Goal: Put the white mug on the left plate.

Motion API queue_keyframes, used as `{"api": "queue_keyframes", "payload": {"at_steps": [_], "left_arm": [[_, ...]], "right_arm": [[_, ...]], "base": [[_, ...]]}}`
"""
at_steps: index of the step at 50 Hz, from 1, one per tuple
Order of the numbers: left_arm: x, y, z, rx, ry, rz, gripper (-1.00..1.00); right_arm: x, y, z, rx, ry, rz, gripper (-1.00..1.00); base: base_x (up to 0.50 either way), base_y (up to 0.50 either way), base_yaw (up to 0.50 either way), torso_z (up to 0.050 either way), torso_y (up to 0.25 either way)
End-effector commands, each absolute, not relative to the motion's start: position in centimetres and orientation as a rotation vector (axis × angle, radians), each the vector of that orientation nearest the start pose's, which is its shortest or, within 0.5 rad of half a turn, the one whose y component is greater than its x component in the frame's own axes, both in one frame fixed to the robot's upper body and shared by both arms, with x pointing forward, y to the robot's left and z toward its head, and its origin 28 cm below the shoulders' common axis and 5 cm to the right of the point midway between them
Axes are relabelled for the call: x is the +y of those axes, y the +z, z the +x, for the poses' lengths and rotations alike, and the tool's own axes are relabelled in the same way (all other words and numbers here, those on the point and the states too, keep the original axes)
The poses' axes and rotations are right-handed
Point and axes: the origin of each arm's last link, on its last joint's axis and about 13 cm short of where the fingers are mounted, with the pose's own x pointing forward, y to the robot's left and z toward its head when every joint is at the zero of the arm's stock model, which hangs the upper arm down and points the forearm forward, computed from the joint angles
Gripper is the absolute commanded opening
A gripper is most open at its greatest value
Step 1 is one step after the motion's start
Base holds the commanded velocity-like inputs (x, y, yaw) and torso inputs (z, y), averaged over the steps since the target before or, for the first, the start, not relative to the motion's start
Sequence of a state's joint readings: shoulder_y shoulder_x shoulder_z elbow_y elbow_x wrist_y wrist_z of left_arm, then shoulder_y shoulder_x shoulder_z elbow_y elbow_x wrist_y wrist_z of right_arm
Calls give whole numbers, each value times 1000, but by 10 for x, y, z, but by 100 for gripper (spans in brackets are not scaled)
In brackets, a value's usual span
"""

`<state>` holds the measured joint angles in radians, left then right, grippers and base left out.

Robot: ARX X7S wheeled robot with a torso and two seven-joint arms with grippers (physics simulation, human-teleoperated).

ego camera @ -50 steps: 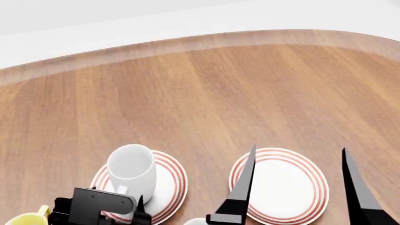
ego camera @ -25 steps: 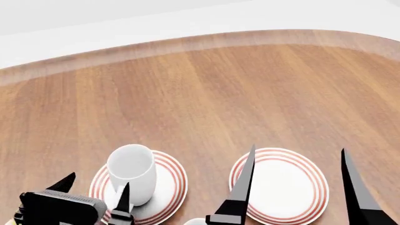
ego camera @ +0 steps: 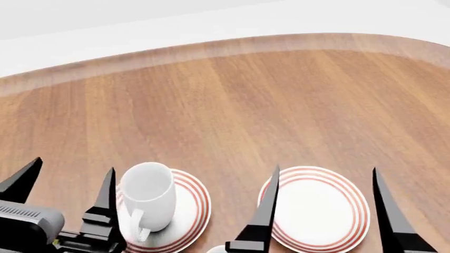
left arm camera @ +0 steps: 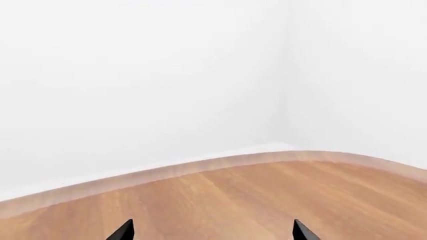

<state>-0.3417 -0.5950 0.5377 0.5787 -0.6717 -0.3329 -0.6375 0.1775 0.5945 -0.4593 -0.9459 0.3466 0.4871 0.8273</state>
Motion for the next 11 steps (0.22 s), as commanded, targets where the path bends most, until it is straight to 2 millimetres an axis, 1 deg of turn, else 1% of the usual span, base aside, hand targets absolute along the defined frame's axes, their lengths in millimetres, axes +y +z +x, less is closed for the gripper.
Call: {"api": "queue_keyframes", "payload": {"at_steps": [1,11], "left_arm": [[199,158,203,-210,-141,-31,100],[201,166,200,-229,-140,-42,100]], "right_arm": [[-84,163,164,-403,-63,-101,100],[-82,159,166,-390,-53,-102,100]], "base": [[0,0,0,0,0],[0,0,0,0,0]]}}
